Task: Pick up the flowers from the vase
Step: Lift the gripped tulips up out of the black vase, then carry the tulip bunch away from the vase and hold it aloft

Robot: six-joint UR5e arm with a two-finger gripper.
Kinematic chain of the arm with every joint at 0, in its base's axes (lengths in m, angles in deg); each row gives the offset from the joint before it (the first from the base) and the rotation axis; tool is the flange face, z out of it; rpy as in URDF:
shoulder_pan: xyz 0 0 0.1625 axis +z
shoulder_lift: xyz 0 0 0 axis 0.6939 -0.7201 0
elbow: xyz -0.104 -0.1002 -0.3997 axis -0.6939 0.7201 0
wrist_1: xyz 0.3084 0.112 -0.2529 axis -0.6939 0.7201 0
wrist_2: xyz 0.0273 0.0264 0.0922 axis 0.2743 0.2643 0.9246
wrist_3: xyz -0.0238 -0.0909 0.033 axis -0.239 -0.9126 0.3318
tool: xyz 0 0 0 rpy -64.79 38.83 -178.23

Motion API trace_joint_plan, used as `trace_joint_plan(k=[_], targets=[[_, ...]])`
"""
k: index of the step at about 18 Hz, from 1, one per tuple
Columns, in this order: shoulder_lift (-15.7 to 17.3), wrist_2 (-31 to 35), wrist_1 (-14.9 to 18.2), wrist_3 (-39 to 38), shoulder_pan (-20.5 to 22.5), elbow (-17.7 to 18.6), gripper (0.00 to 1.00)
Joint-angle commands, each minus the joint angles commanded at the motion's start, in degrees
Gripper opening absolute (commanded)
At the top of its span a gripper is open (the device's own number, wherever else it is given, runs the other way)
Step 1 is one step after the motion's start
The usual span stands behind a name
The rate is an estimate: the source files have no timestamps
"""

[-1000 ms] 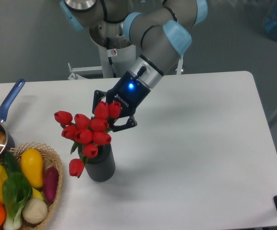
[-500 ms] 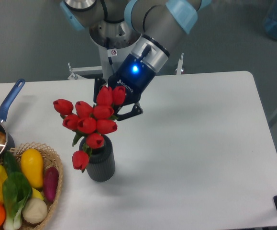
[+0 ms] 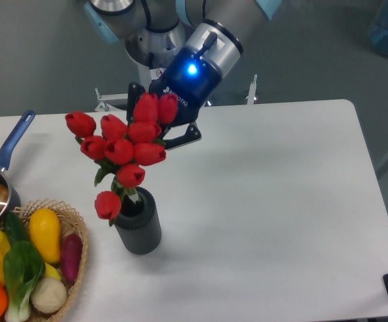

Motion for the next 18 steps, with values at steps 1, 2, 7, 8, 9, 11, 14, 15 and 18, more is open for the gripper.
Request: trace_joint_plan(k=[1,2,7,8,9,11,14,15,18], targets=[[0.00,-0.62,0.00,-0.09,0.70,0.00,0.08],[0.00,-0.62,0.00,-0.09,1.32,0.00,0.08],[-0.53,1.47,0.00,2.80,7.91,-0.97,0.08],[-0.61,4.44,0.00,4.20,8.79,-1.23,0.07],[-0.79,7.69,0.00,6.04,9.49,-1.23,0.07],[-0.97,11.23,0.09,7.99,10.81,-1.23,0.07],[-1.49,16.49,0.26,9.57,12.66,-0.88,0.07],[-1.76,19.56,0.35,10.36,12.75,-0.88,0.07],[-3.15,26.07,0.53,19.29,12.84,-0.79,0.07]])
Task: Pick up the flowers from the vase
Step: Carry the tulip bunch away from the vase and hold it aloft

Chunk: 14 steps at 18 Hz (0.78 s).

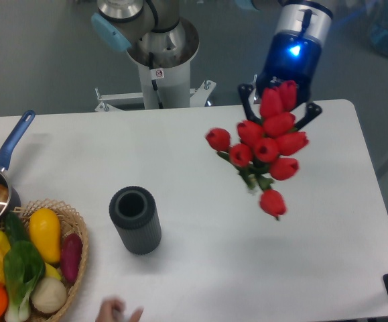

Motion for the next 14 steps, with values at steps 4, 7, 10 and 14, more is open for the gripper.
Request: trace_joint_plan(k=[4,7,10,14], targets=[[-3.96,10.19,-0.09,3.82,-0.35,-0.35,0.08],[-5.63,16.09,-0.09,7.32,-0.62,-0.44,0.09],[-6.86,22.76,0.18,11.45,-0.70,-0.35,0.11],[-8.00,29.10,3.60,16.12,-1.49,-1.40,0.10]])
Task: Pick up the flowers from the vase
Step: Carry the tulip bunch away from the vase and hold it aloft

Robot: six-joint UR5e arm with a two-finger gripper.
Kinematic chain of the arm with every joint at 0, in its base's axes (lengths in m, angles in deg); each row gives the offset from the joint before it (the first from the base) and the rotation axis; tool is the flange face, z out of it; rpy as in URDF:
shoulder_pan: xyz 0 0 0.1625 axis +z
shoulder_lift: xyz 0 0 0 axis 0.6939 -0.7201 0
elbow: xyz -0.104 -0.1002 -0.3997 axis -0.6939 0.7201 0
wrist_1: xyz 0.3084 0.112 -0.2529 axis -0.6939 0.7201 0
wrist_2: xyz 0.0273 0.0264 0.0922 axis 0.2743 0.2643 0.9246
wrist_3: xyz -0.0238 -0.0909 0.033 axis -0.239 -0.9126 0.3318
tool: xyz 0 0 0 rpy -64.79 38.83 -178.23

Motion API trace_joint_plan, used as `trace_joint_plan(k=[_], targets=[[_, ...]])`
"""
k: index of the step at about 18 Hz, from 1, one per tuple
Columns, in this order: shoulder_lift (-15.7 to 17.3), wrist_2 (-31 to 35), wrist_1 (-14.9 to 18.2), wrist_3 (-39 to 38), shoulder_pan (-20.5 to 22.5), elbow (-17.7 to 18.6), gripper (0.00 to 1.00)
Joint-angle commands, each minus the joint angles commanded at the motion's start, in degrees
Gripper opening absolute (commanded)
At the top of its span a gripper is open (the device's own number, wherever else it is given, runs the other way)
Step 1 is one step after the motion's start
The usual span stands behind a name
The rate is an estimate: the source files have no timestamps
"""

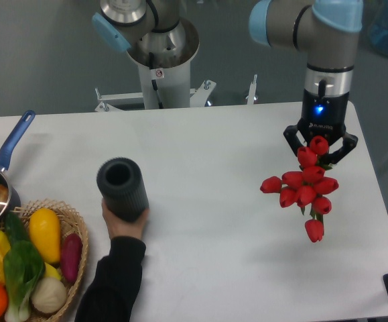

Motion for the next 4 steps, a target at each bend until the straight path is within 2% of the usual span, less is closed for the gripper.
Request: trace_joint_plan(k=[4], targets=[[-1.23,3.35,2.82,0.80,-0.79,-2.29,0.10]])
